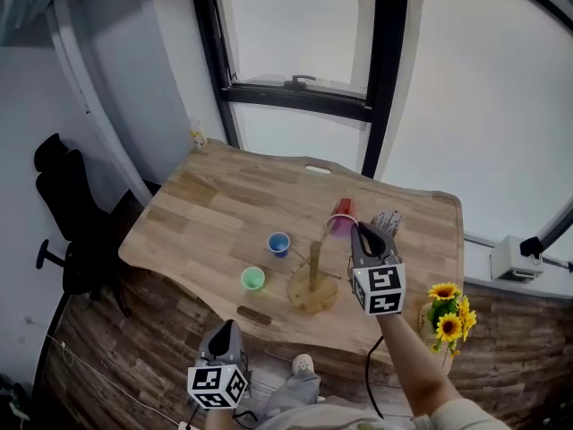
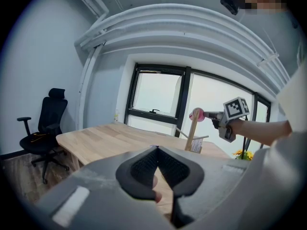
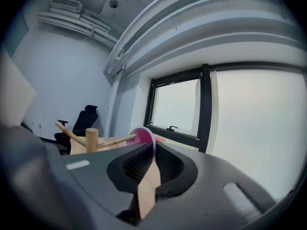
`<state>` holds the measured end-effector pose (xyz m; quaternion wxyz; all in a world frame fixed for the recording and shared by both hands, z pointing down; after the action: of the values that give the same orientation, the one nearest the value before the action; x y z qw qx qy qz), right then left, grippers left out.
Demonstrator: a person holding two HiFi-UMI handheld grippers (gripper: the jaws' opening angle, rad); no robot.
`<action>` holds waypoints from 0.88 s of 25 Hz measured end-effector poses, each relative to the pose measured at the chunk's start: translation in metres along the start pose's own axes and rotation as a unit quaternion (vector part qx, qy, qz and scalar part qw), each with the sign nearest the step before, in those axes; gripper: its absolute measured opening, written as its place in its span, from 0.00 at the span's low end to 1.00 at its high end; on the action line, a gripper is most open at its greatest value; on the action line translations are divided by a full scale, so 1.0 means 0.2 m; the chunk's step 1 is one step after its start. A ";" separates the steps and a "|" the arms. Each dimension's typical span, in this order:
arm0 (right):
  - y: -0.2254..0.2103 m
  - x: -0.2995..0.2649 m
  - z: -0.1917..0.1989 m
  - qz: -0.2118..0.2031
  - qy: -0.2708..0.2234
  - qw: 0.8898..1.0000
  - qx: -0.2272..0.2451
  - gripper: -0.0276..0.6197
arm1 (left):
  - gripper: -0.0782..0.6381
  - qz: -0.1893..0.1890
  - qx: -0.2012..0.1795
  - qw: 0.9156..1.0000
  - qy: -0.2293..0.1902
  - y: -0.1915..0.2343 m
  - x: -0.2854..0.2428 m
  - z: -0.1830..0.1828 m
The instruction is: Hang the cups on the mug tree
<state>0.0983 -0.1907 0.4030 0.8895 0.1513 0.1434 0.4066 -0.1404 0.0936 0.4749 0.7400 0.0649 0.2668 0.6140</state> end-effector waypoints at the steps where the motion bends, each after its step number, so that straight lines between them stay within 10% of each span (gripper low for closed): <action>1: 0.02 0.01 0.00 -0.001 -0.001 1.000 0.014 0.07 | 0.11 0.001 0.000 1.000 0.001 0.00 0.00 0.00; 22: 0.29 0.13 0.00 -0.014 -0.001 0.978 0.209 0.08 | 0.11 0.043 -0.011 0.999 0.019 -0.09 0.01 0.06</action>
<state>0.0752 -0.1347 0.4225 0.8442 0.3319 0.2262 0.3550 -0.1184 0.0942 0.4767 0.7084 0.0561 0.2711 0.6492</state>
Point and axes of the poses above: the fingertips, and each gripper's own axes: x backward along the fingers, y to its left, z out of its underside, the point moved 8 cm from there along x, backward along the fingers, and after that the axes turned 15 degrees about x, right-handed, at the moved point
